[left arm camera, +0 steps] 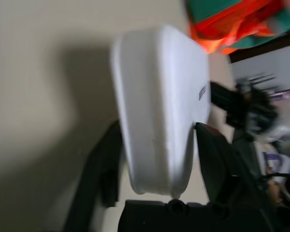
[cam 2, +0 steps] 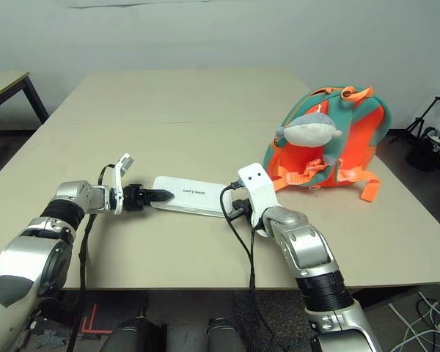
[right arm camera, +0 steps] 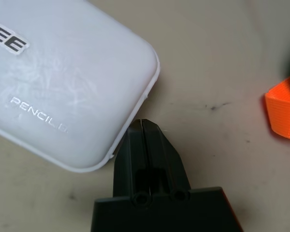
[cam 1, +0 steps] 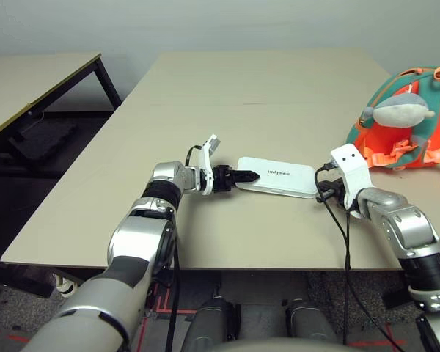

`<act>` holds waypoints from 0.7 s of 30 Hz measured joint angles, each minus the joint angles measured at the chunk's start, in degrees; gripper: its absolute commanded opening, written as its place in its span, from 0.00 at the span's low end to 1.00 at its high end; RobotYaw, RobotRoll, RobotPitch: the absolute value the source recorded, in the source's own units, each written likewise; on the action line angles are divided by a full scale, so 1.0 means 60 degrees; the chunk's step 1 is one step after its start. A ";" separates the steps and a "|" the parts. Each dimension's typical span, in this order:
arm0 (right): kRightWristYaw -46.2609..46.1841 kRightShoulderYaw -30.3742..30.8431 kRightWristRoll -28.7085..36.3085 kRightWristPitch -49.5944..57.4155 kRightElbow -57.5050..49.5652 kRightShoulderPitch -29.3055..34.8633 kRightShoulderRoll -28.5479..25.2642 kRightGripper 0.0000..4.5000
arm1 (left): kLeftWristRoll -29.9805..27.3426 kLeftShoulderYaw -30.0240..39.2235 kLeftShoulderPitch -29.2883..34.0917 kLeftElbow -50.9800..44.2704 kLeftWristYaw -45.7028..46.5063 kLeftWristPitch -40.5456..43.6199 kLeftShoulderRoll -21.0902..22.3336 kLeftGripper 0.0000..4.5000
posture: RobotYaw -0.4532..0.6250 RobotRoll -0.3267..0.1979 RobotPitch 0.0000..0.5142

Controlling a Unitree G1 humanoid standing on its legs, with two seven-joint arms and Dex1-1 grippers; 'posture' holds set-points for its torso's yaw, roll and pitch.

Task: Put the pencil case into the backpack and zip it.

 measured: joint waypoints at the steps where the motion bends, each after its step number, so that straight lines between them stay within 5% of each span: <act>1: -0.0081 -0.0299 0.0027 0.0002 -0.0256 0.0131 0.0018 0.15 | -0.0119 0.0021 0.0087 -0.0347 -0.0173 0.0016 -0.0023 0.37 | 0.35 0.62 0.04; 8: -0.0874 -0.2936 0.0669 0.0827 -0.3900 0.0753 0.0172 0.61 | -0.0586 0.0120 0.0976 -0.2733 -0.0110 0.0605 -0.0090 0.32 | 0.30 0.62 0.06; 14: -0.2527 -0.4071 -0.0221 0.2636 -0.5451 0.0717 -0.0206 1.00 | -0.0878 0.0157 0.1300 -0.3733 0.0365 0.1002 -0.0074 0.32 | 0.28 0.62 0.04; 21: -0.3190 -0.4050 -0.1043 0.1827 -0.3699 -0.0333 -0.0636 1.00 | -0.0923 0.0167 0.1080 -0.3617 0.0630 0.0847 -0.0249 0.31 | 0.29 0.62 0.00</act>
